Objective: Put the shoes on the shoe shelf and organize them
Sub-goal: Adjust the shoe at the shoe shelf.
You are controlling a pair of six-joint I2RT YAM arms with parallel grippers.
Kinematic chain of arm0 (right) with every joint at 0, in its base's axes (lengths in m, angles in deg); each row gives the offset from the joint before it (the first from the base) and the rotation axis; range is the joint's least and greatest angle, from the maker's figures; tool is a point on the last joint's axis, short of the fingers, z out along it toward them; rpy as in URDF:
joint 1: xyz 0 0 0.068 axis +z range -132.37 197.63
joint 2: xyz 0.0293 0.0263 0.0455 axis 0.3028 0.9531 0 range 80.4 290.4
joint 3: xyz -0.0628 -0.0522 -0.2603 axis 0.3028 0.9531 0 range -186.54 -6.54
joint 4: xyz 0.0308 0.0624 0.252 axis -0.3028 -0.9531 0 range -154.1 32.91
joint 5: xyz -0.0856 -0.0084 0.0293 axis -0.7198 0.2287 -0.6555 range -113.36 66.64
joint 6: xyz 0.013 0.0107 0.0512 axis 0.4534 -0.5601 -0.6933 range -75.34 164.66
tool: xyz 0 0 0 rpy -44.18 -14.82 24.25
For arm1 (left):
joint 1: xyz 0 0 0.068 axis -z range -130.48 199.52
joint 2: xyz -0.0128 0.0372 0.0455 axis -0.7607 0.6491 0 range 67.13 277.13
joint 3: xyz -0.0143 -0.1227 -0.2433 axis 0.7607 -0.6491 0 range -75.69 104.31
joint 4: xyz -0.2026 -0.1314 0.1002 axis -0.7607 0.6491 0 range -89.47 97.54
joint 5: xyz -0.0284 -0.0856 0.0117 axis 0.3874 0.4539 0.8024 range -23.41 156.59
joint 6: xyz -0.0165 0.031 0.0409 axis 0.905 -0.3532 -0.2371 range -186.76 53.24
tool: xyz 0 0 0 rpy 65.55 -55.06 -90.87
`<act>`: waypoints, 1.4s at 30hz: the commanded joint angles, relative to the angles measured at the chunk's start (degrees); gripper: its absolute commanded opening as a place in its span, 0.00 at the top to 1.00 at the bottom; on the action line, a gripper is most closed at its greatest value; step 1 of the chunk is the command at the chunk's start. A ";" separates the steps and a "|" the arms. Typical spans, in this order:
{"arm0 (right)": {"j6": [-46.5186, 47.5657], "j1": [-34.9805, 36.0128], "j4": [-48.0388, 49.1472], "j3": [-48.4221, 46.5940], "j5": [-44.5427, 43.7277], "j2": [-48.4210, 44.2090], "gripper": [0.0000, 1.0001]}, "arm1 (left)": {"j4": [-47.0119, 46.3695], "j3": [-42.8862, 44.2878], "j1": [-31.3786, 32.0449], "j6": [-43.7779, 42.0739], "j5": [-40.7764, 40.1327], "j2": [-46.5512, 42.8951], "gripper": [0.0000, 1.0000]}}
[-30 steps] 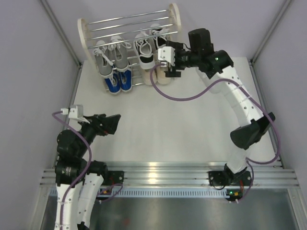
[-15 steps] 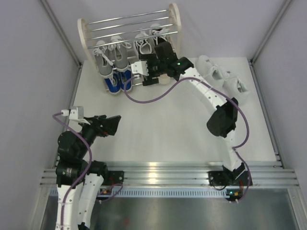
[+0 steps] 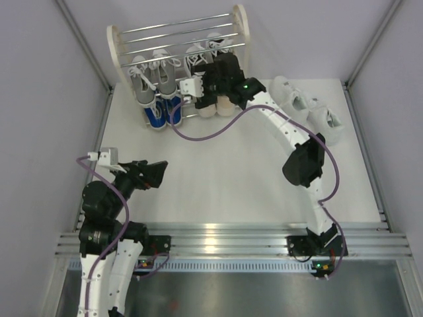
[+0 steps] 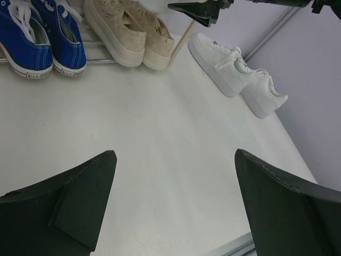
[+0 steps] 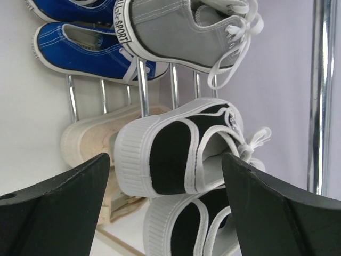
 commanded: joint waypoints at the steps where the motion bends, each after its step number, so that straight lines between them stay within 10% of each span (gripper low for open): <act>1: 3.00 -0.27 1.69 -5.18 -0.33 2.73 0.15 | -1.80 -0.44 -0.07 -0.63 0.76 -0.92 0.02; 11: 5.46 -1.59 0.81 -7.21 -3.06 6.26 0.24 | -1.89 -0.97 -0.07 -0.54 0.59 -1.01 0.02; 20: 5.90 -2.12 1.51 -7.30 -3.41 6.35 0.74 | -1.89 -0.88 -0.07 -0.19 0.59 -0.93 0.02; 42: 3.00 -2.55 11.01 -7.74 -6.05 6.70 0.77 | -2.07 -0.62 -0.07 -0.10 0.68 -0.66 0.02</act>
